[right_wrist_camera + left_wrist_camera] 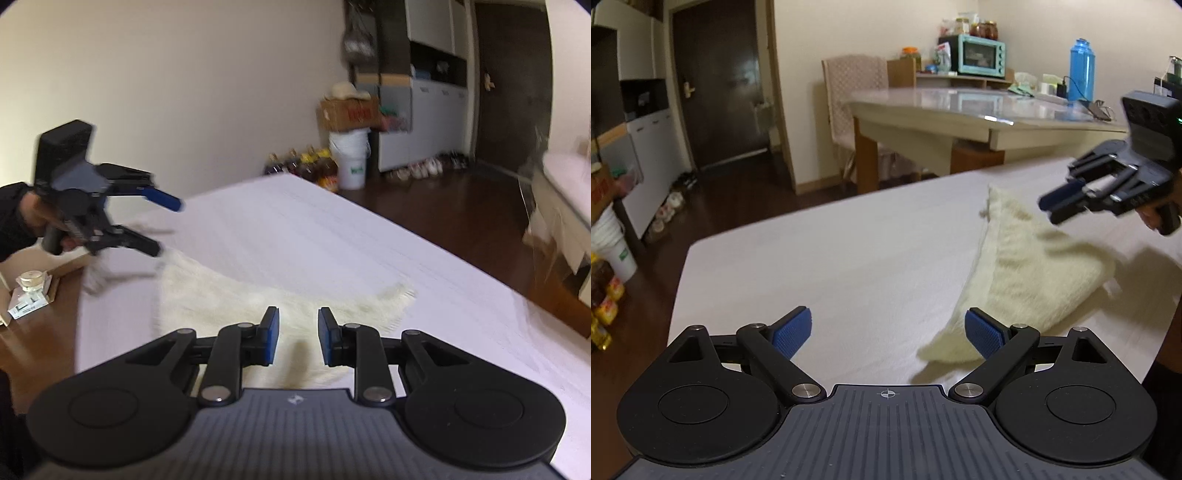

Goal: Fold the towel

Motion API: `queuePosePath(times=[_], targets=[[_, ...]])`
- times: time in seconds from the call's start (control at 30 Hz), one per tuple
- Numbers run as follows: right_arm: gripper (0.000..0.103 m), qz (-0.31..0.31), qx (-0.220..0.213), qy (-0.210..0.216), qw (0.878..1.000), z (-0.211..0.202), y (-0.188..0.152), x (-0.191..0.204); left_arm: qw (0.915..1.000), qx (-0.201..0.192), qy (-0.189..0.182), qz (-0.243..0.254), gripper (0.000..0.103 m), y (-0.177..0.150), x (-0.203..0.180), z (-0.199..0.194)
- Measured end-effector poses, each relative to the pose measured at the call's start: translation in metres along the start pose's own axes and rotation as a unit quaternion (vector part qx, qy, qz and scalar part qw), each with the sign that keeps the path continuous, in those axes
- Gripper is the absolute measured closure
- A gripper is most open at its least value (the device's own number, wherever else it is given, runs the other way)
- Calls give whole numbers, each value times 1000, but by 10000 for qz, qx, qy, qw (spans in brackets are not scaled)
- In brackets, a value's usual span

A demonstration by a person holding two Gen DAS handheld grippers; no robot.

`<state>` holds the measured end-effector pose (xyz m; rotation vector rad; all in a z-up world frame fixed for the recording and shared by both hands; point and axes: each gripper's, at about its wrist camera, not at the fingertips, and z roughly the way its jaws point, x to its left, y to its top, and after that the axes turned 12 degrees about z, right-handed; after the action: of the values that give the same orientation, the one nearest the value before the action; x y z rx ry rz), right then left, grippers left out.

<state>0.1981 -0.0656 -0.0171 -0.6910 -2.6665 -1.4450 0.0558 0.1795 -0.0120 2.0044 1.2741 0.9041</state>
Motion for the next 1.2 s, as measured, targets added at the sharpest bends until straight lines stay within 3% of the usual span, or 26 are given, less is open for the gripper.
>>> queuePosePath(times=[0.17, 0.33, 0.63, 0.8, 0.93, 1.03, 1.2], targets=[[79, -745, 262, -196, 9967, -2, -30, 44, 9996, 219, 129, 77, 9, 0, -5, 21], [79, -608, 254, -347, 9972, -4, -48, 56, 9994, 284, 182, 55, 8, -4, -2, 29], [80, -131, 85, -717, 9973, -9, -47, 73, 9991, 321, 226, 143, 6, -4, 3, 33], [80, 206, -100, -592, 9980, -38, -45, 60, 9994, 168, 318, 14, 7, -4, -1, 11], [80, 23, 29, -857, 9963, -48, -52, 60, 9996, 149, 234, 103, 7, -7, -14, -6], [79, -133, 11, -1105, 9938, -46, -42, 52, 9992, 221, 254, 204, 7, -10, -23, -3], [79, -251, 170, -1260, 9916, -28, 4, 28, 9990, 305, 294, 116, 7, -12, -23, 6]])
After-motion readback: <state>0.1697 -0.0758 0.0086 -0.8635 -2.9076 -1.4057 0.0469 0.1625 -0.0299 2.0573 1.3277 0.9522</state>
